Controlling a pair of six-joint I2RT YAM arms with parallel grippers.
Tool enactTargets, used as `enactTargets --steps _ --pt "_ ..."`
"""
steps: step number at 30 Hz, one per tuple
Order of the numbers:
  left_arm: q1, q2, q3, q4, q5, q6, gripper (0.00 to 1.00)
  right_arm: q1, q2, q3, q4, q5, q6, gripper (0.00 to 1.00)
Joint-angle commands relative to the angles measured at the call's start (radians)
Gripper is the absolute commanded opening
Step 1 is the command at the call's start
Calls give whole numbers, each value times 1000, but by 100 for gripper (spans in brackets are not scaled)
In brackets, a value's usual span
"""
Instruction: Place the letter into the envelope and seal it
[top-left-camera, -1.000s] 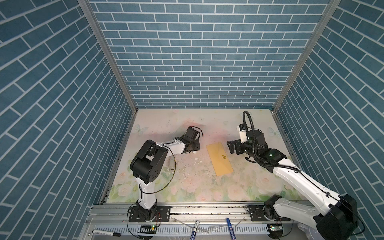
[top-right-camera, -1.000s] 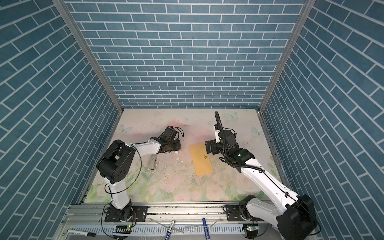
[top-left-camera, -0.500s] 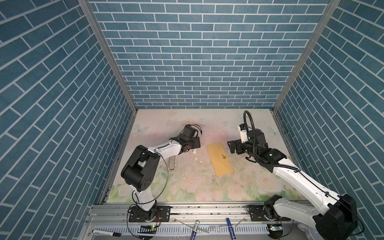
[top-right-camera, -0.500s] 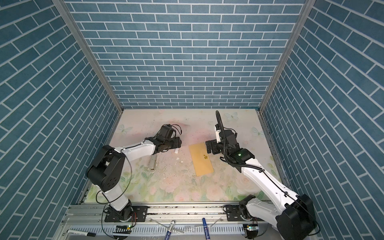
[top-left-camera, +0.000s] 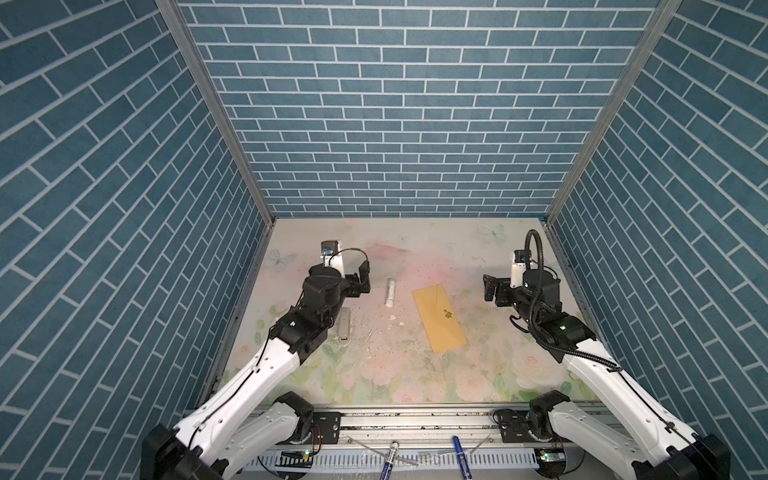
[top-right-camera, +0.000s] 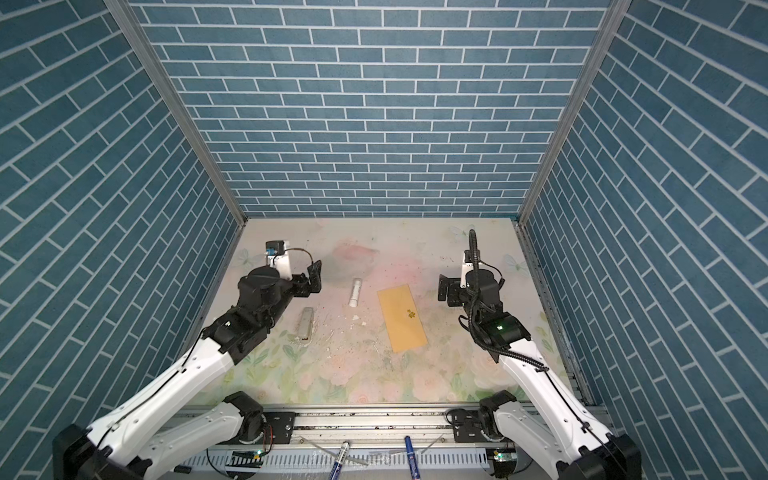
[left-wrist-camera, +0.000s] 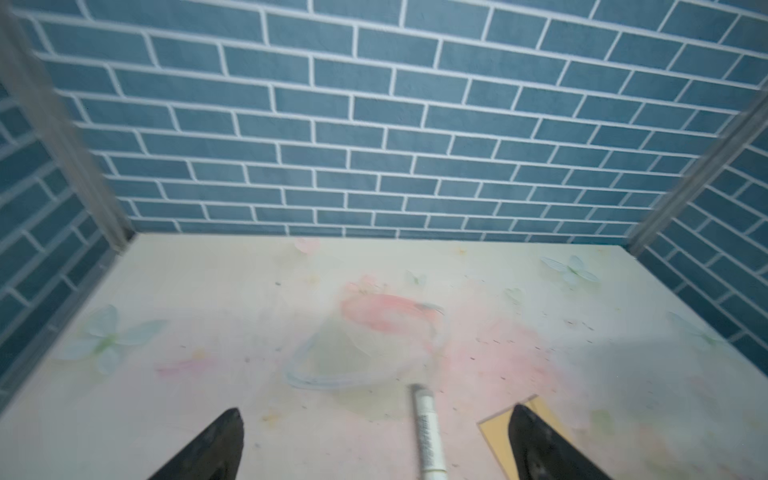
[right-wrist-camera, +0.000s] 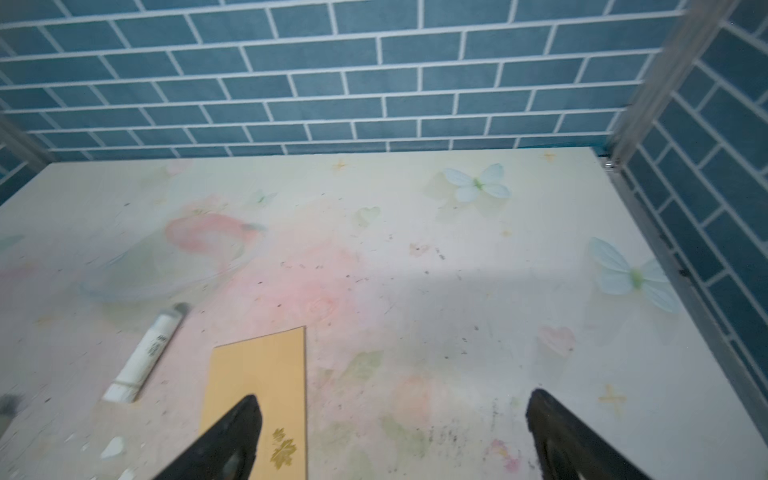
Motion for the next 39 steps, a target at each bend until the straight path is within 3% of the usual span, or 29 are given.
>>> enactTargets --steps 1,3,7,13,16,19,23,27,32,35,39 --pt "10 -73 -139 93 -226 189 100 -62 -22 -73 76 145 -28 99" --pt "21 -110 -235 196 -291 248 100 -102 -17 -108 106 193 -41 99" --pt "88 -120 -365 361 -315 329 100 -176 23 -179 208 259 -49 99" --pt "273 -24 -475 548 -141 285 100 -255 189 -265 469 273 -93 95" --pt "317 77 -523 717 -91 281 100 -268 295 -301 646 270 -142 95" --pt "351 195 -519 801 -32 279 100 -286 409 -322 816 214 -185 95" --pt "383 333 -514 936 32 280 100 -299 471 -302 875 139 -224 97" --pt "408 398 -474 941 69 303 100 -348 574 -323 1039 45 -195 97" --pt "450 546 -468 1069 141 291 100 -372 581 -301 992 -12 -180 97" --pt "452 625 -452 1124 174 311 100 -385 651 -314 1089 -66 -187 97" --pt "453 617 -394 999 163 304 100 -397 640 -299 1028 -101 -178 97"
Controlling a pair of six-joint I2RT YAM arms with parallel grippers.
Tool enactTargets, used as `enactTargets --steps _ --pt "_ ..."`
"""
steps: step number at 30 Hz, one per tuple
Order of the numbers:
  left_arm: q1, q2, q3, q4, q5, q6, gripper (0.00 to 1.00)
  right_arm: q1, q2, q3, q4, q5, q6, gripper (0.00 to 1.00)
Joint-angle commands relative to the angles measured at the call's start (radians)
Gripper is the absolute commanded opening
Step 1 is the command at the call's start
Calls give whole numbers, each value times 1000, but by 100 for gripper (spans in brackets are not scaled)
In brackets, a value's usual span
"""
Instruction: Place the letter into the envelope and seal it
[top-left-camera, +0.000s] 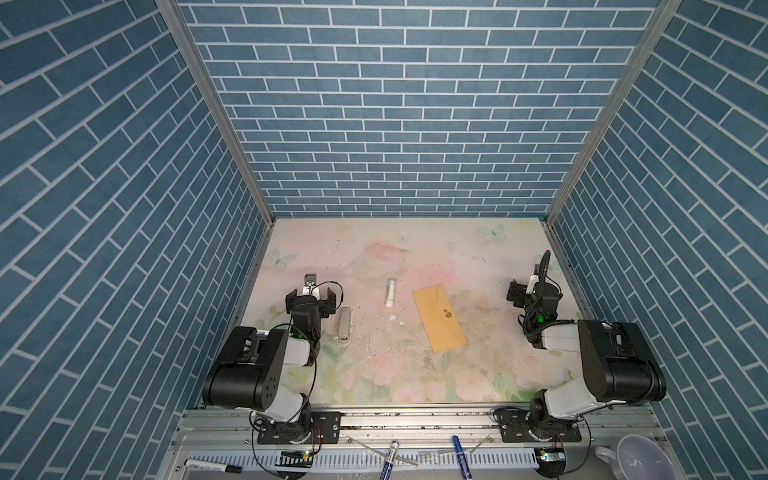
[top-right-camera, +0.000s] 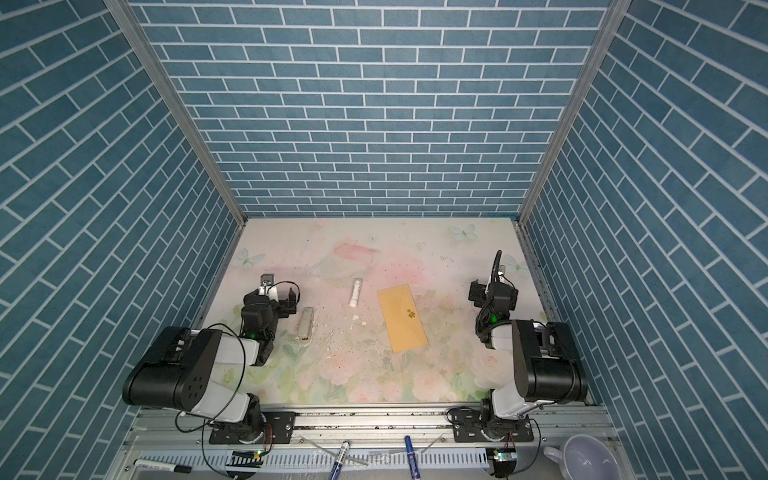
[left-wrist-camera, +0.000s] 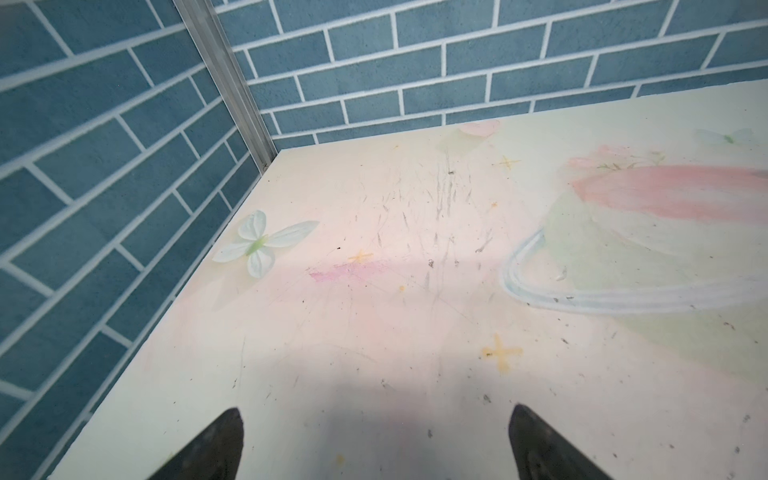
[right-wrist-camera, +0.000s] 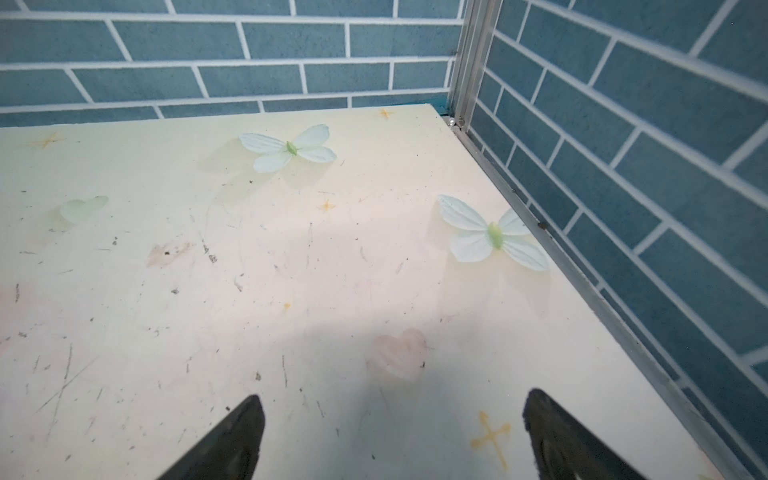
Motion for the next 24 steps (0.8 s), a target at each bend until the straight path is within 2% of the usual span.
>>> enactTargets --steps 1,4,10,14,24 --pt "9 1 87 -89 24 5 100 -11 10 -3 47 -52 -8 97" --pt "36 9 137 -174 68 -13 100 -11 4 -3 36 -52 -8 99" --pt "38 10 136 -173 68 -14 100 -11 6 -7 49 -59 -15 99" --pt "39 9 133 -167 63 -12 100 -11 5 -8 49 -107 -29 99" --pt "38 7 133 -166 64 -12 100 -12 8 -5 43 -112 -29 99"
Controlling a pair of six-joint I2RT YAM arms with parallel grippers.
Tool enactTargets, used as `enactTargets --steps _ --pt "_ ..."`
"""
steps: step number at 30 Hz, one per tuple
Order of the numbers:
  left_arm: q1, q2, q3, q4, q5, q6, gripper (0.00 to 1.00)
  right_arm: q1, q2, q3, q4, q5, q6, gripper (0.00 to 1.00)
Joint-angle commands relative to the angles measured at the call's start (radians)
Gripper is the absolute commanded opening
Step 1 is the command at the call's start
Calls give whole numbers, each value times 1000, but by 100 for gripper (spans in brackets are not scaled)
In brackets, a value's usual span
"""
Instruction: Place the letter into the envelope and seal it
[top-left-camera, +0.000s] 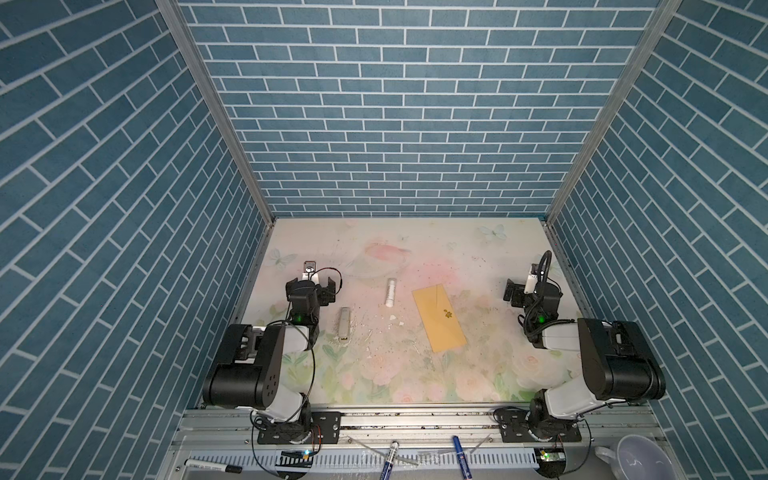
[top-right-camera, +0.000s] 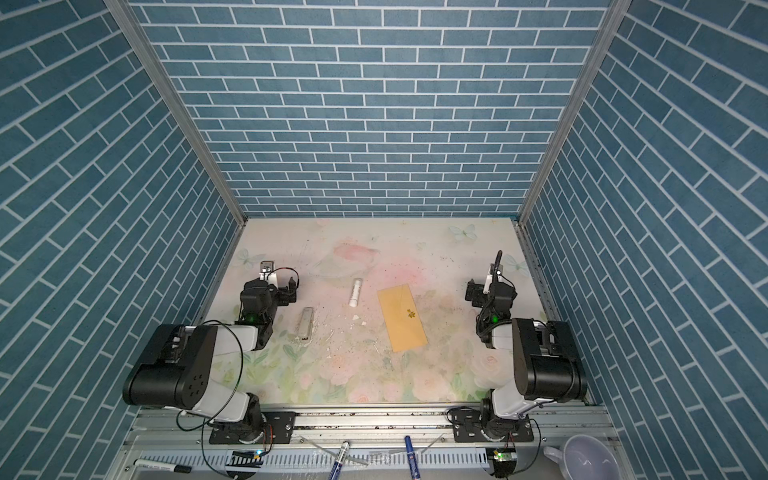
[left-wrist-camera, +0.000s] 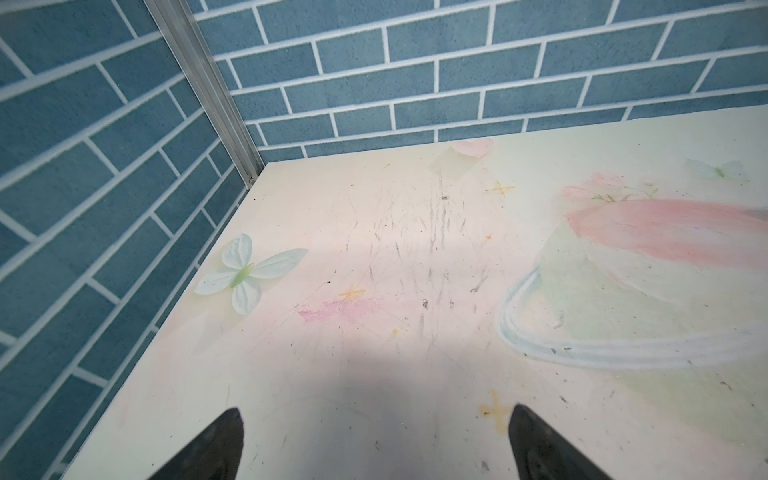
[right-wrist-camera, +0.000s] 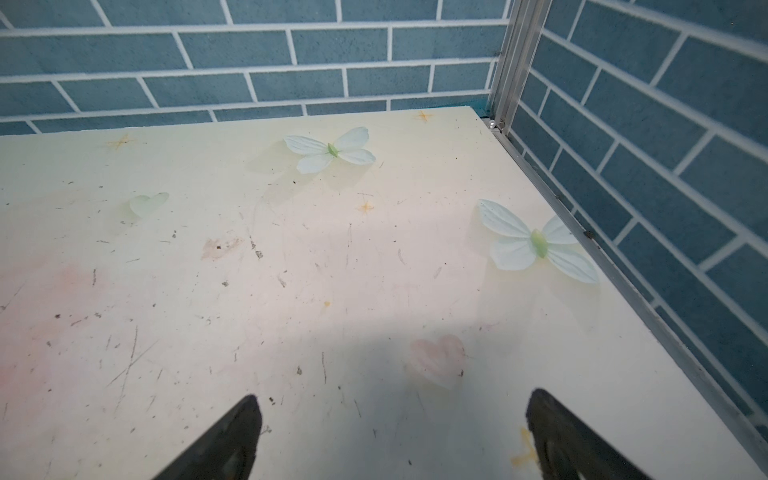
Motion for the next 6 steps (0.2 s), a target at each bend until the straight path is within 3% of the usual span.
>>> enactTargets --steps 1,6 --pt "6 4 -5 -6 5 -4 100 -6 5 -2 24 -11 -28 99" --pt "6 0 -9 -2 -8 -8 100 -11 3 -3 21 -21 -27 99"
